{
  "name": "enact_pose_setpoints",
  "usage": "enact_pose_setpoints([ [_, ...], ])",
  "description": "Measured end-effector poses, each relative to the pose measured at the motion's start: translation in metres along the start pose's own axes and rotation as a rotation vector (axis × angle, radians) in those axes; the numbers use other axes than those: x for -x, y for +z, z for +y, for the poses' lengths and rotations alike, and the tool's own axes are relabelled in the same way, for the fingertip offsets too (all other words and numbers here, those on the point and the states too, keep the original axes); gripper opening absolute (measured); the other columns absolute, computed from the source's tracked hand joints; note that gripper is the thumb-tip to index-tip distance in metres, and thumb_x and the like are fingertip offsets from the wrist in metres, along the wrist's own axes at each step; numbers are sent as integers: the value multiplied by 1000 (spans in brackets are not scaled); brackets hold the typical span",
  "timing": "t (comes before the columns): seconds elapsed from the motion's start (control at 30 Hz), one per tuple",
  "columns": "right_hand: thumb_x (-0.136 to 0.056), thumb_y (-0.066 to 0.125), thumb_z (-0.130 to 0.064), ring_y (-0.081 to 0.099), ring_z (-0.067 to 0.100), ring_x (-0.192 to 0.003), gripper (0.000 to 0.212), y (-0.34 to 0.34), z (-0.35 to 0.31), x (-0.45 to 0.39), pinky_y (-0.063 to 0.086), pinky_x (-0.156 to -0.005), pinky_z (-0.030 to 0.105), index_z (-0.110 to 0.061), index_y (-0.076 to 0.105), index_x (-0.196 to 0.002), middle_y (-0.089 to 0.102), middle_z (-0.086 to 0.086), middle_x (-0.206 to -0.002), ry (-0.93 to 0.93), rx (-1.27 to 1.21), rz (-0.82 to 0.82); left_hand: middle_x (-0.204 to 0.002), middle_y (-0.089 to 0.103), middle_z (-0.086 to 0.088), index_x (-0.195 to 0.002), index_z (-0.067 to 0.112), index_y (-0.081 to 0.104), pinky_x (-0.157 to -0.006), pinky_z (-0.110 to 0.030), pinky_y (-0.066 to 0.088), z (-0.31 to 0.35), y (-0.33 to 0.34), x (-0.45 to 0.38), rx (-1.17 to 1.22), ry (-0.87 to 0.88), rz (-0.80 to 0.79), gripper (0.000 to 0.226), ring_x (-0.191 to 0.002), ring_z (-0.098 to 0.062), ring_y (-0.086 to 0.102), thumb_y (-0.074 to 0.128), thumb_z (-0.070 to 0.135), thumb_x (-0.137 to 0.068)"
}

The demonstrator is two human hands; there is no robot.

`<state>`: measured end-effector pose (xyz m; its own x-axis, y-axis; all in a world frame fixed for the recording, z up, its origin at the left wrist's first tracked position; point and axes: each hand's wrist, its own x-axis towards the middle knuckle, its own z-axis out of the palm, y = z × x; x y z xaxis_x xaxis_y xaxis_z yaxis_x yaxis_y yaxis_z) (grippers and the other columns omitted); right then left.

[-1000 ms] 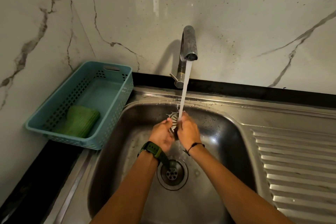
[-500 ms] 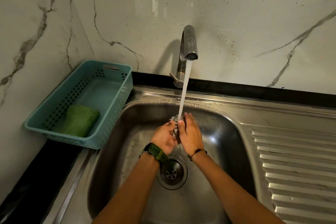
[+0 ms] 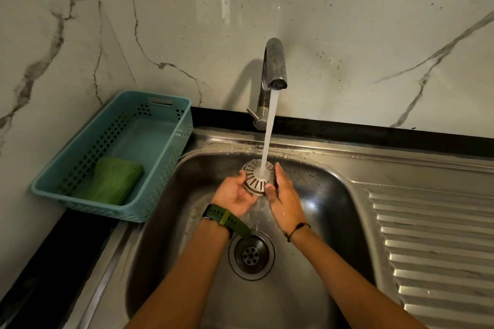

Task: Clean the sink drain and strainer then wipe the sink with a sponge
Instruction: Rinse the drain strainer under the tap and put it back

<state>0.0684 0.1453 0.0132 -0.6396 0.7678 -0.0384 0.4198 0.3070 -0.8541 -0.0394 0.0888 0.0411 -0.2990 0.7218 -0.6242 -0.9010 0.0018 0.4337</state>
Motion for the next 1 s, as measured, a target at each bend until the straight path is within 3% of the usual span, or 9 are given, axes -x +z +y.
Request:
enact_pose_setpoints([
  [0.1, -92, 46, 0, 53, 26, -117, 43, -4, -15, -18, 47, -97, 34, -9, 45, -133, 53, 16, -131, 249, -418, 59, -134, 51, -18, -134, 9, 43, -93, -44, 44, -5, -2, -5, -60, 59, 115, 37, -116, -31, 54, 32, 11, -98],
  [0.17, -85, 49, 9, 60, 27, -108, 37, -9, -21, -24, 52, -91, 38, -5, 59, -118, 63, 18, -117, 265, -462, 75, -128, 56, -18, -131, 15, 46, -92, -44, 45, -7, -6, -7, -206, 99, 216, 35, -106, -29, 59, 35, 11, -98],
  [0.37, -84, 52, 6, 59, 8, -99, 36, -16, -24, -11, 43, -84, 13, -13, 65, -111, 68, 4, -110, -183, 90, -47, -96, 65, -17, -114, 4, 52, -69, -42, 52, 2, -8, -8, -199, 15, 148, 44, -84, -27, 64, 38, 41, -96],
  [0.5, -80, 49, 4, 60, 26, -104, 40, -15, -20, -4, 50, -92, 33, -11, 56, -117, 63, 13, -113, -428, 325, -260, -85, 65, -13, -101, 4, 57, -59, -35, 52, 6, -1, -9, -234, 32, 117, 27, -74, -23, 63, 43, 26, -96],
  [0.6, -90, 44, -15, 26, 26, -140, 57, -8, -10, -6, 4, -119, 38, -14, 24, -143, 34, 13, -148, -487, 690, -293, -90, 66, -11, -100, 5, 61, -58, -32, 49, 6, 0, -11, -360, 68, 106, 29, -77, -21, 62, 38, 24, -98],
  [0.7, -95, 37, -25, -1, 24, -146, 60, -8, -2, -7, -6, -115, 38, -17, 8, -147, 10, 7, -157, -418, 851, -271, -107, 65, -17, -117, 3, 57, -64, -35, 50, 7, 1, -10, -421, 97, 134, 36, -85, -26, 62, 34, 25, -100],
  [0.87, -80, 52, -3, 26, 25, -140, 55, -12, 0, 4, 25, -109, 26, -15, 43, -133, 32, 10, -149, -267, 436, -197, -120, 58, -23, -125, -2, 48, -85, -46, 49, 4, -12, -11, -282, 62, 232, 36, -110, -34, 58, 38, 21, -99],
  [0.93, -81, 54, 2, 47, 24, -124, 51, -10, 6, 5, 41, -98, 28, -13, 47, -129, 45, 13, -139, 6, 131, -121, -122, 57, -22, -111, -4, 55, -90, -46, 44, -5, -19, -10, -292, -5, 246, 33, -116, -34, 55, 35, 19, -99],
  [1.0, -86, 54, 0, 59, 24, -102, 35, -6, 9, 3, 53, -81, 33, -8, 54, -120, 57, 18, -125, 285, -184, -115, -102, 67, -17, -83, -1, 62, -97, -44, 40, -17, -26, -6, -316, -38, 206, 38, -97, -27, 65, 32, 14, -99],
])
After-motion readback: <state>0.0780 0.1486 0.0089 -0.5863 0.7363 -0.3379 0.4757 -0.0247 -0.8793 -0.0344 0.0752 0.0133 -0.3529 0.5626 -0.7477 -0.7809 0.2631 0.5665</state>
